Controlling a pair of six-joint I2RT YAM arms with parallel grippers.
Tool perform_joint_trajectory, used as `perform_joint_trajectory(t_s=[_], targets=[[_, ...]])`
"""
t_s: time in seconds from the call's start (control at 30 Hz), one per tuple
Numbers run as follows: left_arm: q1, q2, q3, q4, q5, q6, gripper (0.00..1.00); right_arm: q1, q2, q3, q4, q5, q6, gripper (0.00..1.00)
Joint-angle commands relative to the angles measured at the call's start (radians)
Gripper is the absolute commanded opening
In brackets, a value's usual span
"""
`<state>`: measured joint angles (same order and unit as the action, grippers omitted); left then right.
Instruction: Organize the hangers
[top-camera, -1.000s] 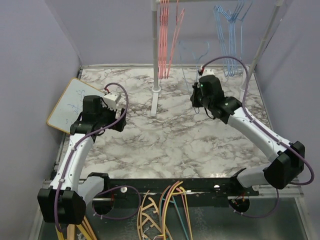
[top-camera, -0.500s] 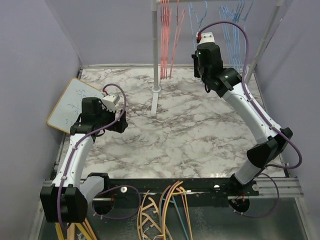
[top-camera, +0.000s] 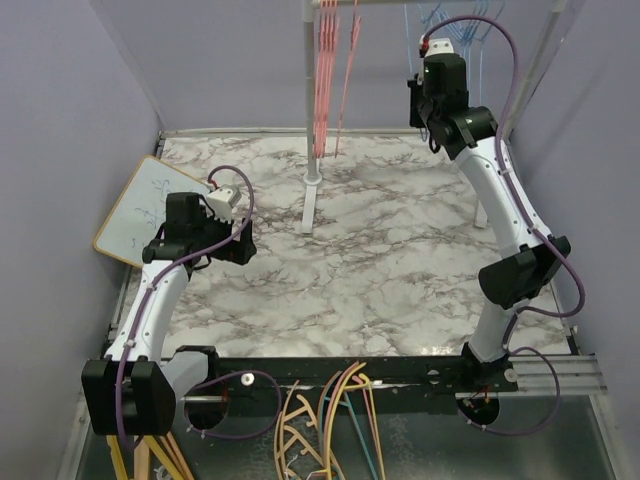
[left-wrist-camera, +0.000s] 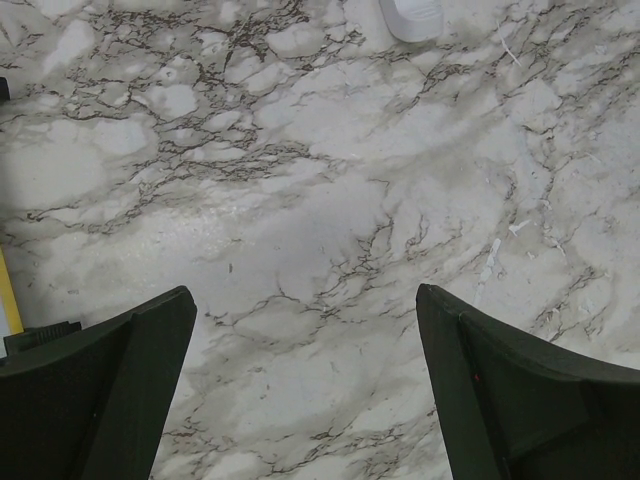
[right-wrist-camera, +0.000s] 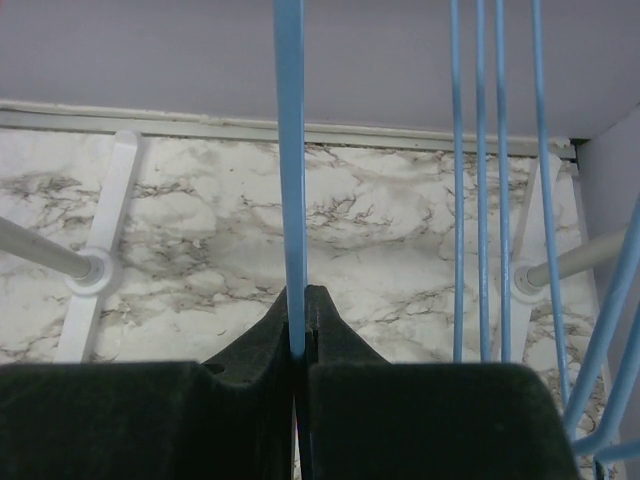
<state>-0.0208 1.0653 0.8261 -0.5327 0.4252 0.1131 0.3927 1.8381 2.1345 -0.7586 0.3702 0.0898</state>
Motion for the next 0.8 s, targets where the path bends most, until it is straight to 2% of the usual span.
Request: perform_joint_trajectory(t_s=[0.0,0.33,0.53,0.77], targets=[[0.007,0.017,0.046,0.001,0.010,0.013,0.95,-0.053,0.032,0.049,-0.031,-0.095,0.008,0.01],[0.020,0.079,0.079,-0.022,-0.006,0.013,0.95,-0.144,0.064,0.060,-0.046,-0.268,0.051,0.01],[0.041,0.080,0.077,-0.001,-0.055,-0.025,0.99,-0.163,0.069,0.049,-0.058,-0.325,0.064,0.05],[0.060,0.085,0.074,0.002,-0.058,-0.028,0.99,-0.170,0.051,0.019,-0.065,-0.365,0.068,0.04]])
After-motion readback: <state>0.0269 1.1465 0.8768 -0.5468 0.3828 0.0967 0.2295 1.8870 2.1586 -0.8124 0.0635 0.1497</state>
